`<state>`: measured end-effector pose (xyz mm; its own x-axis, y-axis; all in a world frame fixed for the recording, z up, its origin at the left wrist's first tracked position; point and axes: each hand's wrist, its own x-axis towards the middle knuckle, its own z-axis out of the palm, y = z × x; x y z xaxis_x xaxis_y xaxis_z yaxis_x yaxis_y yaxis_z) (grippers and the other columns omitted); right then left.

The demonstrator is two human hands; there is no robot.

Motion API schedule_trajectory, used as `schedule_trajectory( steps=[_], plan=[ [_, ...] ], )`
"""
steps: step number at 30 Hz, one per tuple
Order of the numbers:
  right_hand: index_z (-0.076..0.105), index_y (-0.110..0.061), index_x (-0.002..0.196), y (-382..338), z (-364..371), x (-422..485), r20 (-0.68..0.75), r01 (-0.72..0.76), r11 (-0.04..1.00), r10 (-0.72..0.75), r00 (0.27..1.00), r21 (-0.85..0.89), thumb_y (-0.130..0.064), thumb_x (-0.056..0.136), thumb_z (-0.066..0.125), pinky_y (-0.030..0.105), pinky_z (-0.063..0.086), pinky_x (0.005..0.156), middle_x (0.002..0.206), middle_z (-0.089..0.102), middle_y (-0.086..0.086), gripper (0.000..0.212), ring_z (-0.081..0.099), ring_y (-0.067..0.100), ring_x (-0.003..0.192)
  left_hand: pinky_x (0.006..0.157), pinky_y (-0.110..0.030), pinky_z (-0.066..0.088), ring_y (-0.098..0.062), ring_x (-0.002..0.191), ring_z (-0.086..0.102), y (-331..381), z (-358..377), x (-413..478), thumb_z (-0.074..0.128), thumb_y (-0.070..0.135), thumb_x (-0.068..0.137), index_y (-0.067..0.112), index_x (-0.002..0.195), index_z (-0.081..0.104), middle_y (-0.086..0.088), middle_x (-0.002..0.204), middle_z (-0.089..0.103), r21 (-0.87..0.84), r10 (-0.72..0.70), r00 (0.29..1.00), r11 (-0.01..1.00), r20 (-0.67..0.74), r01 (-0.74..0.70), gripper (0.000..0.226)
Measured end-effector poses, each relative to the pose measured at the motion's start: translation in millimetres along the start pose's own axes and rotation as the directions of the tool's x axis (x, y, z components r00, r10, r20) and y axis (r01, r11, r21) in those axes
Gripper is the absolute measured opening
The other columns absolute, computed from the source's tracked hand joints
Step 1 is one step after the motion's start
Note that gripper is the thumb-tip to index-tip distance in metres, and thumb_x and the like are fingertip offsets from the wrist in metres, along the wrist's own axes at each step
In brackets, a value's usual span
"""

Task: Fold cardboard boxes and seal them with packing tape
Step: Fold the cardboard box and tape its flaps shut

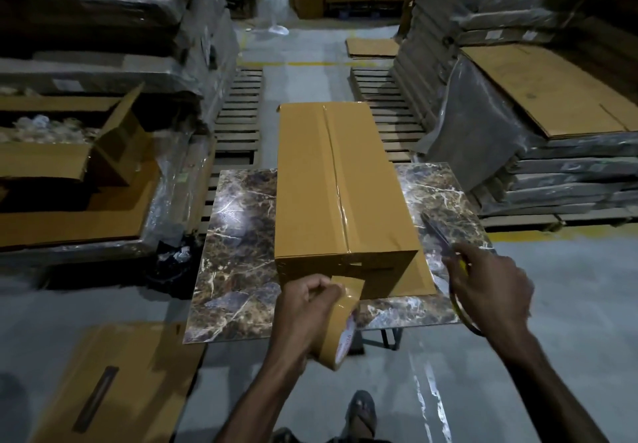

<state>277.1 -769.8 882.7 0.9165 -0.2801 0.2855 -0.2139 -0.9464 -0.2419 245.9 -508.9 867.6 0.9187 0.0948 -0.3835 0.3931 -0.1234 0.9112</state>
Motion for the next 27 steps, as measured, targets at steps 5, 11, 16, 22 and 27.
schedule_trajectory(
  steps=[5, 11, 16, 22, 27],
  plan=[
    [0.076, -0.024, 0.079, 101, 106, 19, 0.378, -0.394, 0.897, 0.3, 0.876, 0.199, -0.031, 0.088, 0.068, 0.04, 0.058, 0.066, 0.062, 0.072, -0.004, 0.014, 0.069, 0.026, 0.068, 0.067, -0.025, 0.042, -0.006, 0.069, 0.063, 8, 9, -3, 0.073, 0.034, 0.095, 0.023, 0.072, 0.073, 0.01, 0.077, 0.073, 0.015, 0.023, 0.999, 1.0, -0.048, -0.022, 0.025],
    [0.08, -0.015, 0.081, 173, 207, 41, 0.535, -0.586, 0.783, 0.411, 0.738, 0.207, -0.049, 0.067, 0.06, 0.038, 0.053, 0.078, 0.077, 0.076, 0.013, 0.042, 0.072, 0.037, 0.083, 0.078, -0.035, 0.045, -0.016, 0.078, 0.067, 13, 23, 1, 0.071, 0.045, 0.089, 0.022, 0.08, 0.074, 0.006, 0.079, 0.073, 0.087, 0.078, 0.996, 0.993, -0.037, -0.074, 0.026],
    [0.079, -0.014, 0.103, 193, 234, 72, 0.564, -0.647, 0.746, 0.47, 0.678, 0.156, -0.018, 0.079, 0.075, 0.042, 0.053, 0.089, 0.105, 0.075, 0.021, 0.025, 0.068, 0.042, 0.102, 0.078, -0.036, 0.044, -0.016, 0.078, 0.065, 7, 36, 4, 0.067, 0.027, 0.097, 0.021, 0.079, 0.072, 0.002, 0.078, 0.071, 0.123, 0.067, 0.997, 0.99, -0.03, -0.063, 0.019],
    [0.077, -0.007, 0.11, 201, 246, 83, 0.557, -0.588, 0.793, 0.42, 0.717, 0.159, -0.032, 0.083, 0.078, 0.045, 0.051, 0.094, 0.112, 0.073, 0.026, 0.038, 0.067, 0.043, 0.109, 0.072, -0.032, 0.045, -0.013, 0.073, 0.066, 4, 48, 10, 0.062, 0.041, 0.083, 0.026, 0.077, 0.071, 0.0, 0.076, 0.072, 0.175, 0.041, 0.998, 0.984, -0.048, -0.032, 0.018],
    [0.074, -0.007, 0.108, 154, 188, 74, 0.347, -0.529, 0.7, 0.402, 0.847, 0.48, -0.046, 0.084, 0.062, 0.048, 0.054, 0.092, 0.096, 0.075, 0.019, 0.047, 0.071, 0.038, 0.096, 0.063, -0.031, 0.038, -0.012, 0.064, 0.062, 0, 50, 12, 0.06, 0.044, 0.085, 0.025, 0.078, 0.068, -0.004, 0.073, 0.068, 0.294, 0.089, 0.993, 0.954, -0.083, -0.06, 0.022]
  ],
)
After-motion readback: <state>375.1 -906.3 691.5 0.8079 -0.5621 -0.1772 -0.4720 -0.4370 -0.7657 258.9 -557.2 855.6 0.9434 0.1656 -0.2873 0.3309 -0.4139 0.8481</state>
